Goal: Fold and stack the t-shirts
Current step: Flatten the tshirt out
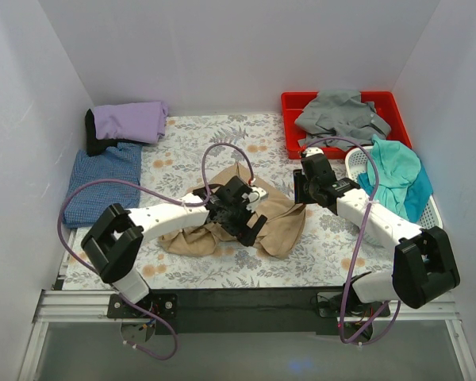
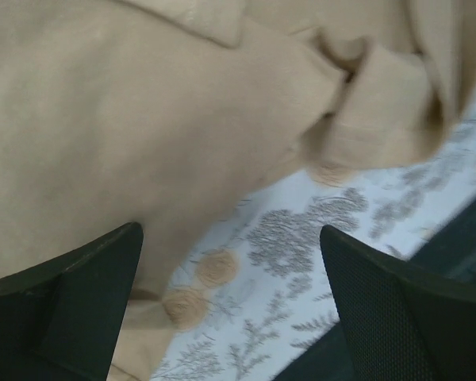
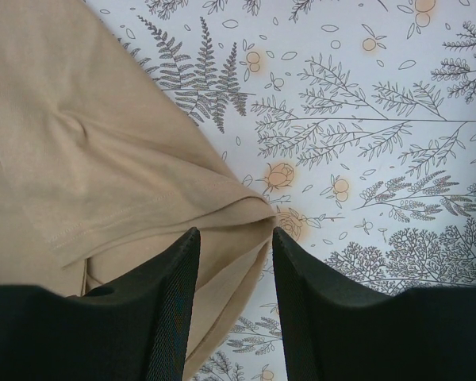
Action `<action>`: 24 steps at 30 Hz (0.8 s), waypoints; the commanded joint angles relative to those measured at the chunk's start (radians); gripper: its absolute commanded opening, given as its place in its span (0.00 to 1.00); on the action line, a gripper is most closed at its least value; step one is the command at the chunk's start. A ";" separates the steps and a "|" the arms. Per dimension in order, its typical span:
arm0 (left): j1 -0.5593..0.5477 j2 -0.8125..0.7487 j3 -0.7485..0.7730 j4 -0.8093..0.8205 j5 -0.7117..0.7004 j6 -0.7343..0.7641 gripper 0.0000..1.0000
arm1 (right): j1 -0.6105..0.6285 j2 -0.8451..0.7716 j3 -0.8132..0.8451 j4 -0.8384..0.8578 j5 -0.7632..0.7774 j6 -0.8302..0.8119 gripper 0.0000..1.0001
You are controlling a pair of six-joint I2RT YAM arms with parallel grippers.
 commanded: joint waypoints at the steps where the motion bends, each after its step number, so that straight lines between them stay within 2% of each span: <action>1: -0.025 0.025 -0.042 0.048 -0.315 0.088 0.93 | -0.001 -0.017 0.007 0.022 0.002 0.003 0.48; 5: -0.037 0.024 -0.096 0.118 -0.385 0.156 0.93 | -0.001 -0.020 0.001 0.024 0.008 0.006 0.48; 12: -0.065 -0.008 -0.111 0.167 -0.430 0.161 0.92 | -0.001 -0.005 0.001 0.027 0.004 0.005 0.49; 14: -0.068 -0.024 -0.108 0.174 -0.418 0.161 0.81 | -0.001 0.001 0.002 0.030 -0.002 0.003 0.49; 15: -0.068 -0.025 -0.104 0.171 -0.413 0.161 0.72 | -0.002 0.004 0.004 0.031 -0.004 0.003 0.49; 16: -0.068 -0.027 -0.099 0.169 -0.411 0.161 0.62 | -0.001 0.010 0.005 0.033 -0.005 0.003 0.49; 17: -0.070 -0.028 -0.093 0.165 -0.410 0.161 0.43 | -0.001 0.015 0.007 0.033 -0.010 0.002 0.49; 20: -0.070 -0.033 -0.087 0.158 -0.411 0.158 0.24 | -0.001 0.026 0.011 0.033 -0.018 0.002 0.49; 23: -0.070 -0.029 -0.090 0.160 -0.419 0.163 0.14 | -0.001 0.027 0.013 0.033 -0.019 0.002 0.49; 24: -0.070 -0.027 -0.090 0.160 -0.421 0.163 0.04 | -0.001 0.027 0.011 0.033 -0.018 0.002 0.49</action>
